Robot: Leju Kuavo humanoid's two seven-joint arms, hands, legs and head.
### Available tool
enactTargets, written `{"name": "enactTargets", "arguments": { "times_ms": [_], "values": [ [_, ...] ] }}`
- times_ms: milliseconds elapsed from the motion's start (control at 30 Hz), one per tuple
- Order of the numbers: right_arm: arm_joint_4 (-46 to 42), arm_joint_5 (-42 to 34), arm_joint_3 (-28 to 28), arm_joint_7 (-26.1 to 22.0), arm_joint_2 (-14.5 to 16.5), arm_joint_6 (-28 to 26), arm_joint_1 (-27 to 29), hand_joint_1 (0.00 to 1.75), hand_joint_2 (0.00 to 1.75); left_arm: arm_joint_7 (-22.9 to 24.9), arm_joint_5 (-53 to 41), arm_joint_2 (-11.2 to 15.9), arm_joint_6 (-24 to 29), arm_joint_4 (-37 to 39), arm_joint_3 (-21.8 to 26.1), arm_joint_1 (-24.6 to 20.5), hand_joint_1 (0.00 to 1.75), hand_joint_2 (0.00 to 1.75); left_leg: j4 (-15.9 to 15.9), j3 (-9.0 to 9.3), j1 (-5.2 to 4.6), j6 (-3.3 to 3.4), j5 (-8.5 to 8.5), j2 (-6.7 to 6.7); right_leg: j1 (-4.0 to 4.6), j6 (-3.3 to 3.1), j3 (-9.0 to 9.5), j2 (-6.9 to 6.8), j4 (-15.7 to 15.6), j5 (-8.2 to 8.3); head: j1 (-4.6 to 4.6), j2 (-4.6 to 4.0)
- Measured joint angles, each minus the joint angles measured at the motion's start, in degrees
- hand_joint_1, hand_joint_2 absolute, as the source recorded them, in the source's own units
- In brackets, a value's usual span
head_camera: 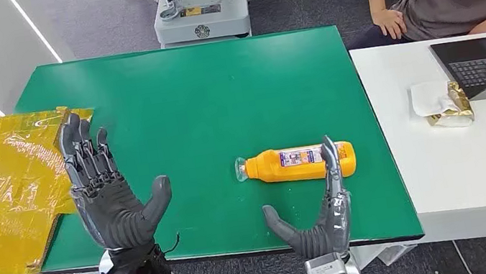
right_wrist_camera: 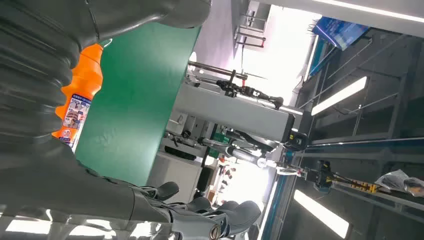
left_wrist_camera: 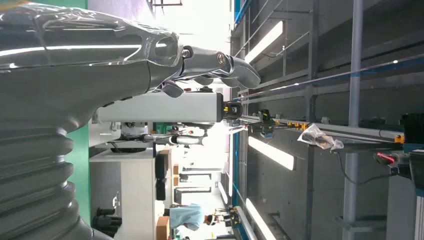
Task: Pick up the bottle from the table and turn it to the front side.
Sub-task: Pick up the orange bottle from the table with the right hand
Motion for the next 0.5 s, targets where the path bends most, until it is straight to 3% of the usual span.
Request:
{"name": "enactTargets", "arguments": {
  "times_ms": [100,200,367,500],
  "values": [
    [-0.07,2.48,-0.17,0.0,0.0,0.0,-0.07,0.0,1.75,0.0,0.01,0.0,-0.22,0.01,0.01,0.0,0.0,1.75,0.0,0.0,0.0,0.0,0.0,0.0,0.0,0.0,0.0,0.0,0.0,0.0,0.0,0.0],
    [0.03,9.71,-0.78,0.74,0.0,0.0,-0.53,0.0,1.75,0.0,0.09,0.0,-1.08,0.01,0.01,0.0,0.0,1.75,0.0,0.0,0.0,0.0,0.0,0.0,0.0,0.0,0.0,0.0,0.0,0.0,0.0,0.0],
    [1.55,28.13,-1.76,9.81,-0.59,2.88,-4.07,0.0,1.75,0.0,0.18,0.01,-2.49,0.01,0.03,0.0,0.0,1.75,0.0,0.01,0.0,0.01,0.01,0.01,0.0,0.0,0.0,0.0,0.0,0.01,0.0,0.0],
    [4.86,34.38,-3.45,15.22,-2.13,6.96,-9.19,0.0,1.75,0.0,0.26,0.02,-3.15,-0.01,0.12,0.0,0.0,1.75,0.02,0.0,-0.01,0.03,0.03,0.0,0.0,0.03,0.01,0.0,0.0,0.04,-0.01,0.0]
  ]
}}
